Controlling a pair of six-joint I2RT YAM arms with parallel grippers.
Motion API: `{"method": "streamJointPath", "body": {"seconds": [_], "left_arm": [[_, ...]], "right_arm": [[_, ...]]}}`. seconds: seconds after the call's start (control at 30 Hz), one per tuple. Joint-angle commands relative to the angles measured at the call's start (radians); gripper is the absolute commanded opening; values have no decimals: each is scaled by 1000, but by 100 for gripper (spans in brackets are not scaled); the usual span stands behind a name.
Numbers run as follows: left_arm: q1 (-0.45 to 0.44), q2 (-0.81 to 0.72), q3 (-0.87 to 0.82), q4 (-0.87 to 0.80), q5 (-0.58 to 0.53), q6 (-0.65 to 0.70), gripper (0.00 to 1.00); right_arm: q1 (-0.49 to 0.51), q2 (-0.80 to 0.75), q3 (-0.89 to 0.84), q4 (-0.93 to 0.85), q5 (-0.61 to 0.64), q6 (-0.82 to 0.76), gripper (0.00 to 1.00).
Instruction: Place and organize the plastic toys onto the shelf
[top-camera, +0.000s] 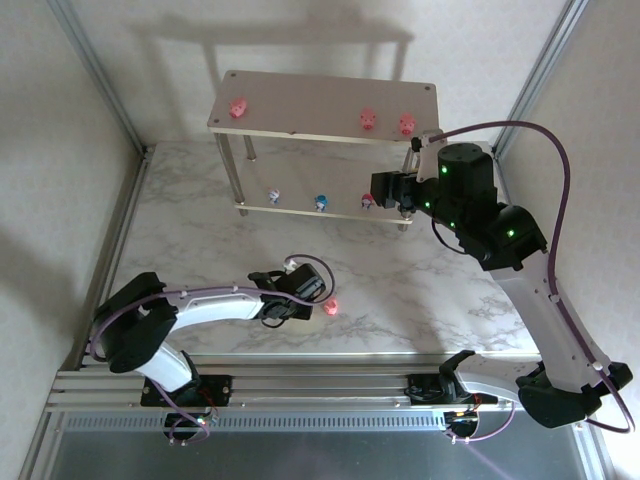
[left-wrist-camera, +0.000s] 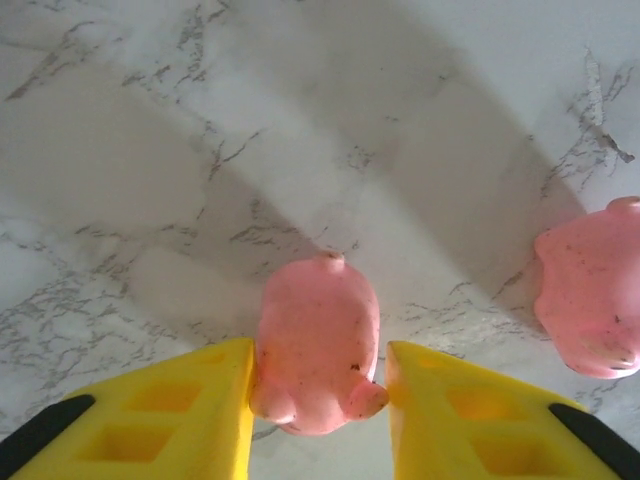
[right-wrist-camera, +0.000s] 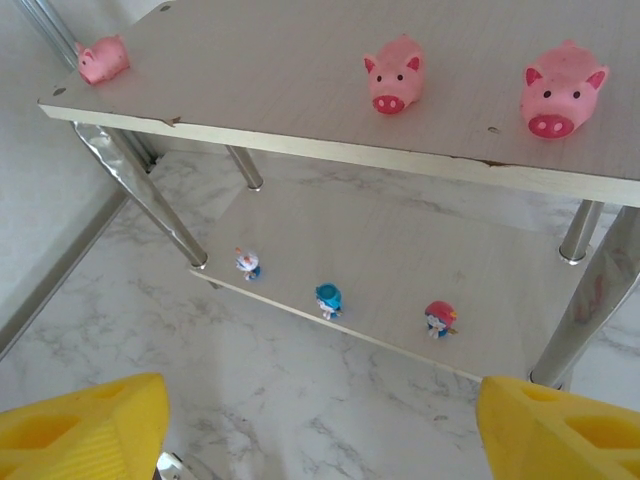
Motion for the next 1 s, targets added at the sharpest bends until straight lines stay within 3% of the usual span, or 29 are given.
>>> {"method": "streamJointPath", "body": {"seconds": [0.0, 0.17, 0.27, 0.4, 0.63, 0.77, 0.97], "left_arm": [[2, 24, 12, -43, -5, 25, 33], [7, 20, -6, -35, 27, 41, 19], [8, -2, -7, -37, 12, 52, 5], [55, -85, 70, -96, -11, 88, 4], [255, -163, 580, -256, 0, 323, 6], [379, -70, 926, -305, 24, 467, 8], [509, 137, 1333, -368, 91, 553, 9]], "right_arm": [[6, -15, -12, 24, 15, -14, 82], [6, -16, -16, 26, 19, -13, 82], [6, -18, -20, 32, 25, -11, 82], [6, -19, -18, 35, 34, -11, 82], [6, 30, 12, 33, 14, -14, 81], [7, 59, 26, 49, -2, -8, 80], [7, 90, 66, 58, -13, -12, 80]]}}
